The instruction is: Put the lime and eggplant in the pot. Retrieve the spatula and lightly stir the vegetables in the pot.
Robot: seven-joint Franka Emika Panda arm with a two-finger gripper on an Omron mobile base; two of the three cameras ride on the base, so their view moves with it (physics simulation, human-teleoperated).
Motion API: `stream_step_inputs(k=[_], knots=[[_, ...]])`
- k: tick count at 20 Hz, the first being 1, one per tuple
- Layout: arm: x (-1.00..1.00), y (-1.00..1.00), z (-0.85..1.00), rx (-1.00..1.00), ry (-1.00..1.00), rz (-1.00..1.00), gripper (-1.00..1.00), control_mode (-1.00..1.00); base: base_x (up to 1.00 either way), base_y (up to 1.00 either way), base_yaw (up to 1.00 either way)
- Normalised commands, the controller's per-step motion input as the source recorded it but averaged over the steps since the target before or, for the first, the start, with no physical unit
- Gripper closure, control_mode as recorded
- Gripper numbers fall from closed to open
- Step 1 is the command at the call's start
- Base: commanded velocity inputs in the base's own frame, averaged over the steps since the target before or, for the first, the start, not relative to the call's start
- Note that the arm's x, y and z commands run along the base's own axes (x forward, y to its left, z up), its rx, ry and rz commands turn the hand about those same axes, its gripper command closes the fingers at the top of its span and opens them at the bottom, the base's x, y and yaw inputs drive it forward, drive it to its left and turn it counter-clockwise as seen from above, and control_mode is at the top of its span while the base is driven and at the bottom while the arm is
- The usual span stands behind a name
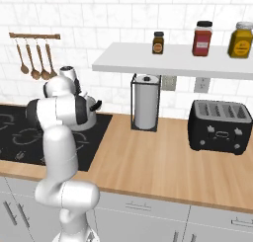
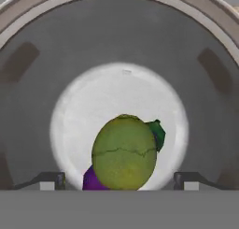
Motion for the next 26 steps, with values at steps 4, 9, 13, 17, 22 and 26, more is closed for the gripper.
stream_step_inputs(k=[4, 9, 13, 17, 22, 26], knots=[[0.00, 0.00, 0.25, 0.00, -0.14, 0.00, -1.00, -1.00, 0.00, 0.00, 0.00], [-0.44, 0.00, 0.54, 0.00, -0.28, 0.00, -1.00, -1.00, 0.00, 0.00, 0.00], [-0.94, 0.00, 0.57, 0.00, -0.19, 0.01, -1.00, -1.00, 0.00, 0.00, 0.00], [-1.00, -0.03, 0.41, 0.00, -0.03, 0.05, -1.00, -1.00, 0.00, 0.00, 0.00], [-1.00, -0.31, 0.47, 0.00, 0.00, 0.09, -1.00, -1.00, 0.00, 0.00, 0.00], [-1.00, -0.53, 0.62, 0.00, 0.00, 0.13, -1.00, -1.00, 0.00, 0.00, 0.00]])
